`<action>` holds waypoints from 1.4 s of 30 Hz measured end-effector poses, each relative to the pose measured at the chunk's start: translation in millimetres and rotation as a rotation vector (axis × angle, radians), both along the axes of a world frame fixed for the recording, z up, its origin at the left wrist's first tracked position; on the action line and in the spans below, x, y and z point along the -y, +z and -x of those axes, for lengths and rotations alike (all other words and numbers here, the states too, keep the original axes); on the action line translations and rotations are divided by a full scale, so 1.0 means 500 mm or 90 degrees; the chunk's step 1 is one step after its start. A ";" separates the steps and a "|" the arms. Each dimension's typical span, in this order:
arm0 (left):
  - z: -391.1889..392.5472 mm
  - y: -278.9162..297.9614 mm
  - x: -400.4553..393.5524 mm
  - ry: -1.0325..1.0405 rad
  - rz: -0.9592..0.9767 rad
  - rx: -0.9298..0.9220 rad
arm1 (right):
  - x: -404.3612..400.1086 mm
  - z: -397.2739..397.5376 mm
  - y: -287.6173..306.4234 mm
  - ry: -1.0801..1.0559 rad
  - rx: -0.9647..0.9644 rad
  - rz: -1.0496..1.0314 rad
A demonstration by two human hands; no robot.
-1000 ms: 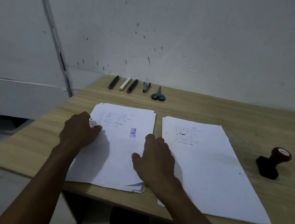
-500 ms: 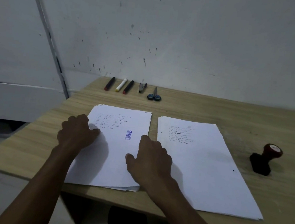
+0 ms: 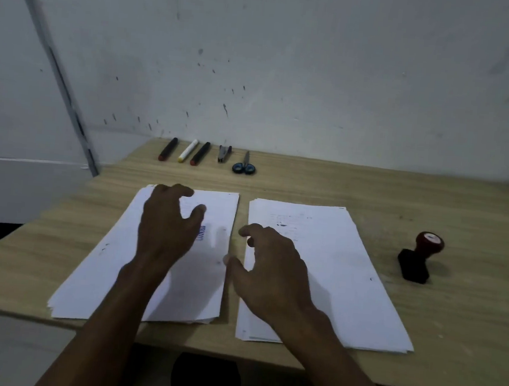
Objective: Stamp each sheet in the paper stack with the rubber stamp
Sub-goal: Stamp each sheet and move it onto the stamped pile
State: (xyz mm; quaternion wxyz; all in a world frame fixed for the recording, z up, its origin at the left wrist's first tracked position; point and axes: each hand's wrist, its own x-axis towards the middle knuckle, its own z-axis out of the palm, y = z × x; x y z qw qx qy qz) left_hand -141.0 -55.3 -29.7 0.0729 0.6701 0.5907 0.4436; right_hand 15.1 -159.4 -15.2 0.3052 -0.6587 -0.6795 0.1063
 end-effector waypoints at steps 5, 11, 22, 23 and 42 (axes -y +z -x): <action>-0.126 -0.003 0.041 -0.196 -0.036 -0.002 | 0.022 -0.114 -0.022 -0.101 -0.012 -0.084; -0.229 -0.032 0.060 -0.321 -0.030 -0.010 | 0.044 -0.268 -0.033 -0.304 0.025 -0.206; -0.293 -0.043 0.056 -0.335 -0.046 -0.010 | 0.039 -0.423 -0.018 -0.518 0.031 -0.029; -0.291 -0.043 0.053 -0.330 -0.043 -0.006 | 0.037 -0.428 -0.017 -0.516 0.036 -0.004; -0.254 -0.040 0.023 -0.193 0.038 0.009 | -0.014 -0.360 0.017 -0.279 -0.087 -0.092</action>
